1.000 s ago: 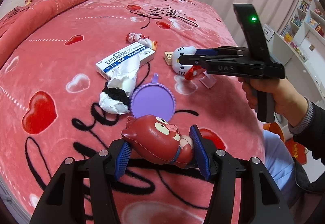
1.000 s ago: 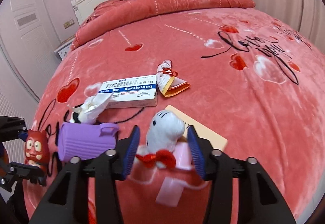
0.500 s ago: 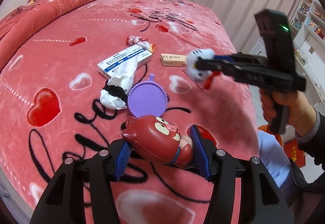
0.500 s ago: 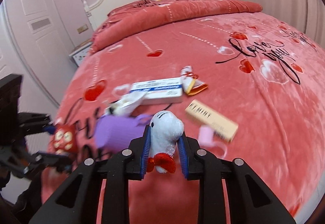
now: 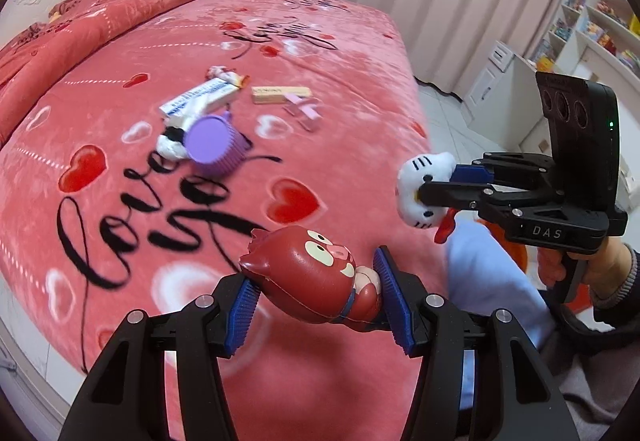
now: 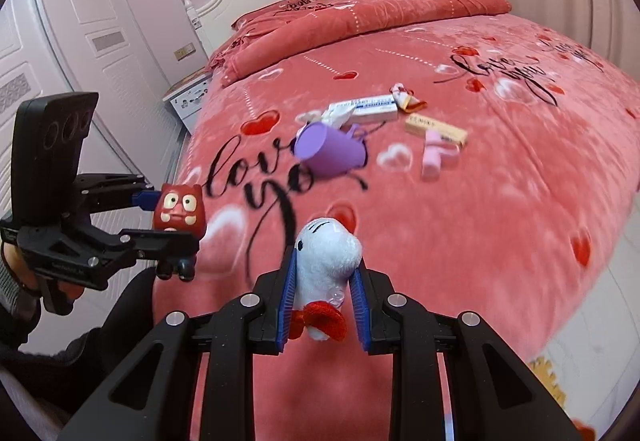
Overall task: Collect trash
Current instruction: 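Carry the red figure and white plush in both tools to the orange bin, then open the left tool to drop the red figure into the bin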
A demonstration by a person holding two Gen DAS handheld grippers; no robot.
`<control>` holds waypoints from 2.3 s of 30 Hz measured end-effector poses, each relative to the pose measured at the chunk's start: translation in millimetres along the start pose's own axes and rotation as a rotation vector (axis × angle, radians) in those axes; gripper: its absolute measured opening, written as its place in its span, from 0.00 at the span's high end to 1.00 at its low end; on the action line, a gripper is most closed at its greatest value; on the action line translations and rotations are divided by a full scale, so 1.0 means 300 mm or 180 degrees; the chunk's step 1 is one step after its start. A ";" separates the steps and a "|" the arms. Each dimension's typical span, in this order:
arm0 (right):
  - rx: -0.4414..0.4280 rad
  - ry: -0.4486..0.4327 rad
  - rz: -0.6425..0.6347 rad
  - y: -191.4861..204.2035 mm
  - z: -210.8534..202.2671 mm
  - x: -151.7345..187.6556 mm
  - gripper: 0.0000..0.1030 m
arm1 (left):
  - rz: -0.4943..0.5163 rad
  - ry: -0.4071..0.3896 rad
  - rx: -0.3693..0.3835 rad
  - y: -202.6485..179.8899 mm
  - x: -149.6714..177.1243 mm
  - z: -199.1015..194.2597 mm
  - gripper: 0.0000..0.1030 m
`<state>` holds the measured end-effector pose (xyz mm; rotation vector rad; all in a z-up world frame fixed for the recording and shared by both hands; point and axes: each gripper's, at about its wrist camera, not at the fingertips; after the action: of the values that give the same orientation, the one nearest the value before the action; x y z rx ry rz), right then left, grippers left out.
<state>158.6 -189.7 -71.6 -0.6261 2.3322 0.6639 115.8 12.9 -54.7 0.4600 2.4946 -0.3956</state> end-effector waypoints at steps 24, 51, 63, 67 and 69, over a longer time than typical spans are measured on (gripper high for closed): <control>0.0763 -0.0669 0.0773 -0.268 -0.617 0.380 0.75 | 0.1064 0.0085 0.0504 -0.599 -0.071 0.111 0.44; 0.1856 -0.0823 0.2004 -0.786 -1.043 0.896 0.75 | 0.2069 0.0685 0.1431 -1.259 -0.186 0.588 0.44; 0.1920 -0.0853 0.2285 -0.880 -1.037 0.984 0.75 | 0.2210 0.0962 0.1563 -1.407 -0.190 0.740 0.41; 0.1926 -0.0850 0.2301 -0.898 -1.033 0.990 0.75 | 0.2236 0.1011 0.1510 -1.415 -0.188 0.777 0.39; 0.1929 -0.0853 0.2303 -0.905 -1.031 0.992 0.74 | 0.2240 0.1032 0.1469 -1.419 -0.188 0.793 0.39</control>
<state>-24.5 -658.0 -143.3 0.5676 2.2958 0.2671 101.2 -471.2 -135.5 1.6295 2.3124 -0.6356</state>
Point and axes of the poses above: each gripper's, at about its wrist camera, not at the fingertips, and z roughly the way its jaws point, y to its left, x to its underside, and after that the axes turned 1 degree about -y, right-handed
